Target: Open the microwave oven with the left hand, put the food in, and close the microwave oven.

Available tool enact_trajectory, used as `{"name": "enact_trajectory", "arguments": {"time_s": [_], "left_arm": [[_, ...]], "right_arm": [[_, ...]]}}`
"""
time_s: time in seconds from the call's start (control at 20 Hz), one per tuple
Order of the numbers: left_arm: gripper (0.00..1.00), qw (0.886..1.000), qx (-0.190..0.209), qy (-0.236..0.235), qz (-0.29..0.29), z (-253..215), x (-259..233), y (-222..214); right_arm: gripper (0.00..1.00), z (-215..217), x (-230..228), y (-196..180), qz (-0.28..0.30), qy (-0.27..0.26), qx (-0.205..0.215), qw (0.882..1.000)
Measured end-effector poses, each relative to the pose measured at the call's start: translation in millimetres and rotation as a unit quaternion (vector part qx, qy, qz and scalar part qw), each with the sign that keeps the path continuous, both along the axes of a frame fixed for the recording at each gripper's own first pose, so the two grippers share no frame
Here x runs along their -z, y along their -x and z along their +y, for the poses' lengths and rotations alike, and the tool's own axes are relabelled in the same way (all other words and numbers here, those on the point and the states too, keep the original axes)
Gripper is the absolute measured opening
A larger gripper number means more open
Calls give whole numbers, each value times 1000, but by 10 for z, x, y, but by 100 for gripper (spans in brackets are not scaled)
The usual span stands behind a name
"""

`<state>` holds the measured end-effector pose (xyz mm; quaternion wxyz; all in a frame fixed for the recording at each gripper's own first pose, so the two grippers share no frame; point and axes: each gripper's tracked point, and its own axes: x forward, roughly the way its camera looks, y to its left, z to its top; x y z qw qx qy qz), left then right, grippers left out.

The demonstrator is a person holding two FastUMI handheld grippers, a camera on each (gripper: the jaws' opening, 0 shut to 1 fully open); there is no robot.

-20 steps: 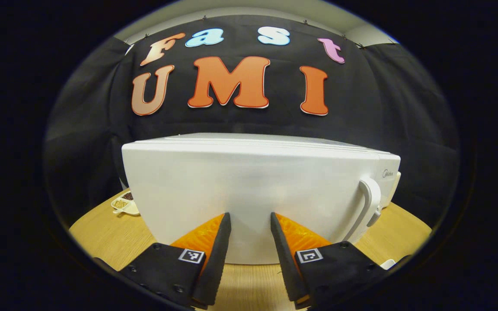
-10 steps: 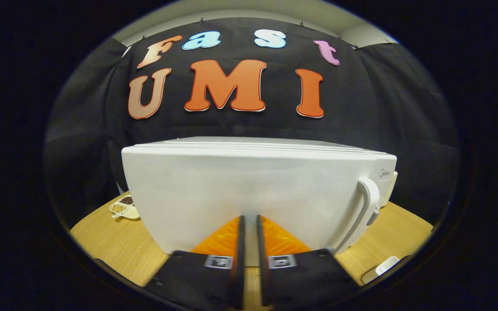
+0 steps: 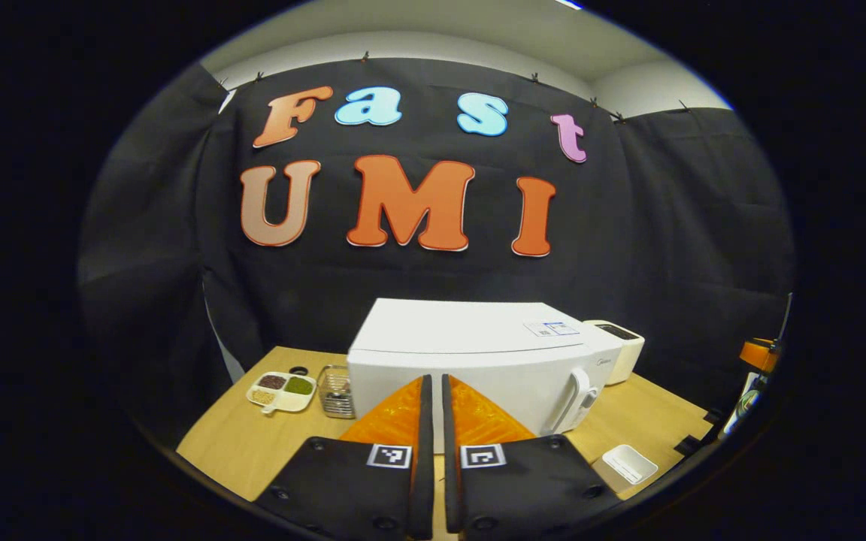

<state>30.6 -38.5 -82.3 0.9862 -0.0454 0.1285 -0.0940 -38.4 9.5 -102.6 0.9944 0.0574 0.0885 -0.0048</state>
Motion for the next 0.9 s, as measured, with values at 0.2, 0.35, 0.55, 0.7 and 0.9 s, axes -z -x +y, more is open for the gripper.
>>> {"name": "enact_trajectory", "arguments": {"time_s": [0.2,0.35,0.55,0.7,0.9], "left_arm": [[41,996,-52,-56,-51,820,-501,464],[56,992,-82,-70,-64,1196,-677,807],[76,987,-113,-41,-109,1516,-988,1061],[97,985,-115,-50,-114,1543,-941,1165],[94,991,-93,-29,-89,1415,-792,1123]], "right_arm": [[95,293,-230,14,-14,-7,-24,1000],[95,495,-369,52,-22,0,-39,999],[95,701,-488,112,-30,8,-55,998],[95,792,-482,120,-28,14,-65,997],[95,800,-459,103,-30,15,-66,997]]}}
